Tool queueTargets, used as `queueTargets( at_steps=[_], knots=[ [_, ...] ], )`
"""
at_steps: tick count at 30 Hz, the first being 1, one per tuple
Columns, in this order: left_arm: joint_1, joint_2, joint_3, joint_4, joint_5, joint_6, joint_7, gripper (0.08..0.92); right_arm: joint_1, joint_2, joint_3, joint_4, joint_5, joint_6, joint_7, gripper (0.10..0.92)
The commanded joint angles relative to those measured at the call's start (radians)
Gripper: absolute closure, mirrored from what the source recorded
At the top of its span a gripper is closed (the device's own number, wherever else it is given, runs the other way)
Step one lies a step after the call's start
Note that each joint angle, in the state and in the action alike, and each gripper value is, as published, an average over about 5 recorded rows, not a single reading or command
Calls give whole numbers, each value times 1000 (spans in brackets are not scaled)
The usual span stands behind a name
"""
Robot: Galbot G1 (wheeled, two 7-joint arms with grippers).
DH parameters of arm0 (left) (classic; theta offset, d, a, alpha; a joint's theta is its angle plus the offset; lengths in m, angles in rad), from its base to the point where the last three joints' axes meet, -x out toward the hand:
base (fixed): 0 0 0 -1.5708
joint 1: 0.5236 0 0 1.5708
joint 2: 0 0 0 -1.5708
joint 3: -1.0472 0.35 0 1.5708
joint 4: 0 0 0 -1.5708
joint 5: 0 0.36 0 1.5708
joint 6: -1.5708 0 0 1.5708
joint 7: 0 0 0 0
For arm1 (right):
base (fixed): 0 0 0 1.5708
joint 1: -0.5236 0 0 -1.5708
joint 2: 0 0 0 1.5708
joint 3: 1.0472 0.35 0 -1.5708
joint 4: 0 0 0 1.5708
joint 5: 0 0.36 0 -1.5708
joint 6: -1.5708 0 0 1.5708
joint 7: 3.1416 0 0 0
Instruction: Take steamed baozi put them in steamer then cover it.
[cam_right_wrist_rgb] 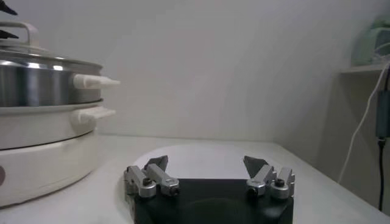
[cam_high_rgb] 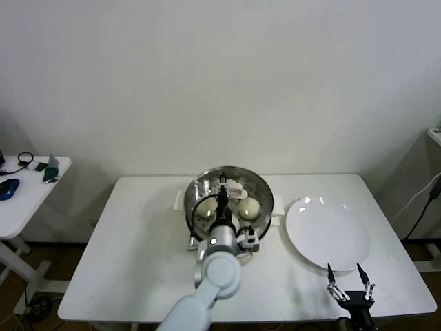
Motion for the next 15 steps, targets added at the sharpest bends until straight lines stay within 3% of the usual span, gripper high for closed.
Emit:
queueTargets(
  at_steps=[1,8,12,15],
  knots=[
    [-4,68,40,-111,-208,45,2,511,4,1,-3,3,5,-17,-2,203],
    [0,175,66,-258,-374,55,-45,303,-1,-1,-13,22,53,-48,30,203],
    [21,265,50,-326,-582,-6,-149,207,-3,-16,-29,31,79,-61,44,203],
    [67,311,-2,-352,-758,-112,-243,181,-2,-27,-37,37,80,-53,52,203]
  ],
)
